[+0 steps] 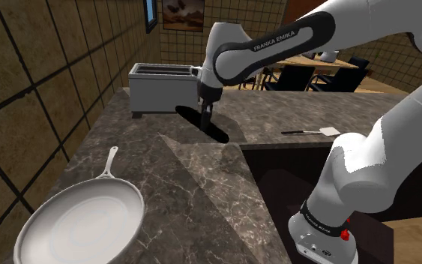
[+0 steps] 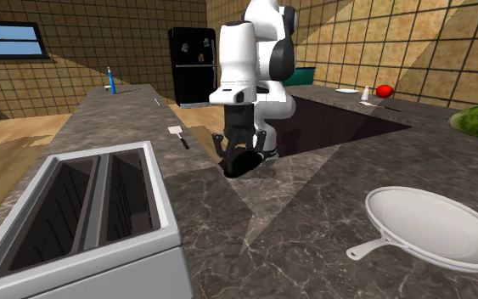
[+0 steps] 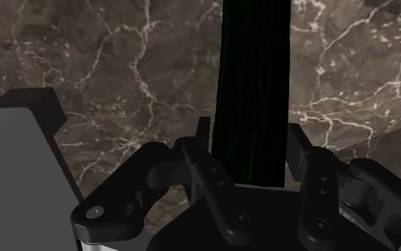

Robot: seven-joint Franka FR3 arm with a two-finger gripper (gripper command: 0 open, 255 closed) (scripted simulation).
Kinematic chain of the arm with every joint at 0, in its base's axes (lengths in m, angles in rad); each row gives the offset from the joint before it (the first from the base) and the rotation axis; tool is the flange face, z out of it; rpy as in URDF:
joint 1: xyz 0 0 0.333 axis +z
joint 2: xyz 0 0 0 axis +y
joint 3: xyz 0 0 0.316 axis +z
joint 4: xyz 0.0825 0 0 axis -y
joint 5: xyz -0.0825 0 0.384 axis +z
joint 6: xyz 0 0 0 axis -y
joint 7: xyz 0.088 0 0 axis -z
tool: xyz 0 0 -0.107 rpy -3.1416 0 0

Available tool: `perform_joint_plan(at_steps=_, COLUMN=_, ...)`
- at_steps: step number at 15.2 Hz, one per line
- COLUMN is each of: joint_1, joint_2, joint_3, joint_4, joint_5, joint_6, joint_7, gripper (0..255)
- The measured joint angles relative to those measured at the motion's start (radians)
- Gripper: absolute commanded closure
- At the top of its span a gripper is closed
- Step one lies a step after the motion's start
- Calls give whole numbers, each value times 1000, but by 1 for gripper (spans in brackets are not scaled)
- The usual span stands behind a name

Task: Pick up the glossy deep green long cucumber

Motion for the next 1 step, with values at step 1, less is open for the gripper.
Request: perform_joint_plan(at_steps=1, joint_1=0, joint_2=-1, joint_3=0, joint_4=8, joint_5=0, joint_6=-8, joint_7=0, gripper=255)
